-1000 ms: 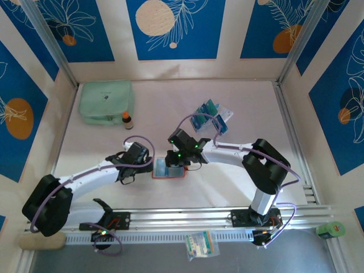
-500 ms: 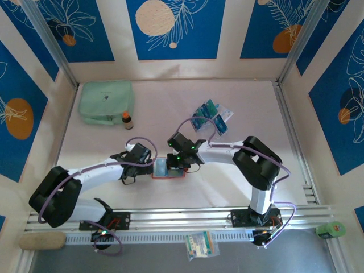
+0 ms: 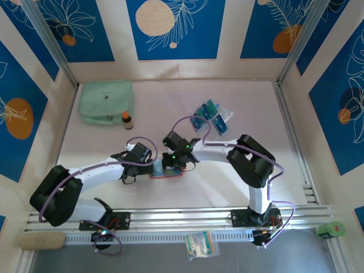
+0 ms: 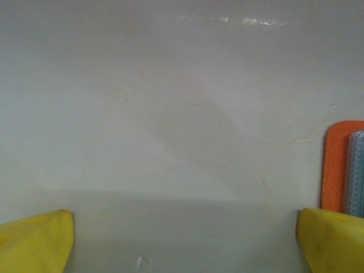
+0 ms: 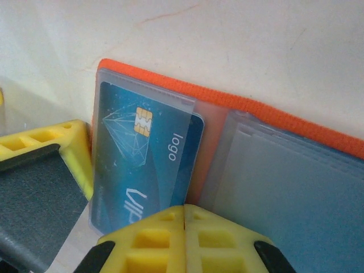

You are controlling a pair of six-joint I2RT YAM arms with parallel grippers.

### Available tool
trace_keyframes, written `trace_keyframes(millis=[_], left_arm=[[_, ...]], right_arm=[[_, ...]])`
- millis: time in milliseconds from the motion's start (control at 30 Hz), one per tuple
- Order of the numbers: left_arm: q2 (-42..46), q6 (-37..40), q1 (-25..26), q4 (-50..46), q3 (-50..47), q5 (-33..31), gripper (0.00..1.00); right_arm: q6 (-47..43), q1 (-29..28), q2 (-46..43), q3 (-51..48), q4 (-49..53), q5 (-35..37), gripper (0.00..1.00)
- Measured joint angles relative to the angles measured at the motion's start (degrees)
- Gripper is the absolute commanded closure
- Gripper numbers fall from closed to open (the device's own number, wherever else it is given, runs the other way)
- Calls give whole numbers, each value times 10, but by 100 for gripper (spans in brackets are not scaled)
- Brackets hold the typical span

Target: Put the credit cards into the card holder

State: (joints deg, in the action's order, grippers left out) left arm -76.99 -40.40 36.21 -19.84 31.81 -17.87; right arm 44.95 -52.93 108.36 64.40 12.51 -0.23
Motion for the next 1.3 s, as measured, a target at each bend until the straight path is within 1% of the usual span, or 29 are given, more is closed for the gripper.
trace_keyframes(millis=[200,333,500,633,833,1167,1300], left_arm=[[7,0,0,-5,0,2,0],[28,0,-4,-8,1,7,0],[74,0,-16,-22,20,9,0],[89,4,-22,-25,35,9,0],[91,15,-23,-34,51,16,0],[90,30,-23,-25,64,48,0],[80,28,-11,-10,64,59,0]], right_arm=[[0,0,0,0,0,-5,94],[1,0,-4,0,0,-5,93],[3,2,-36,-7,5,-4,93],[2,7,-63,-9,5,-4,93],[2,19,-93,-29,6,-1,93],[-7,62,-137,-61,26,2,93],[-17,77,-141,-61,33,2,93]])
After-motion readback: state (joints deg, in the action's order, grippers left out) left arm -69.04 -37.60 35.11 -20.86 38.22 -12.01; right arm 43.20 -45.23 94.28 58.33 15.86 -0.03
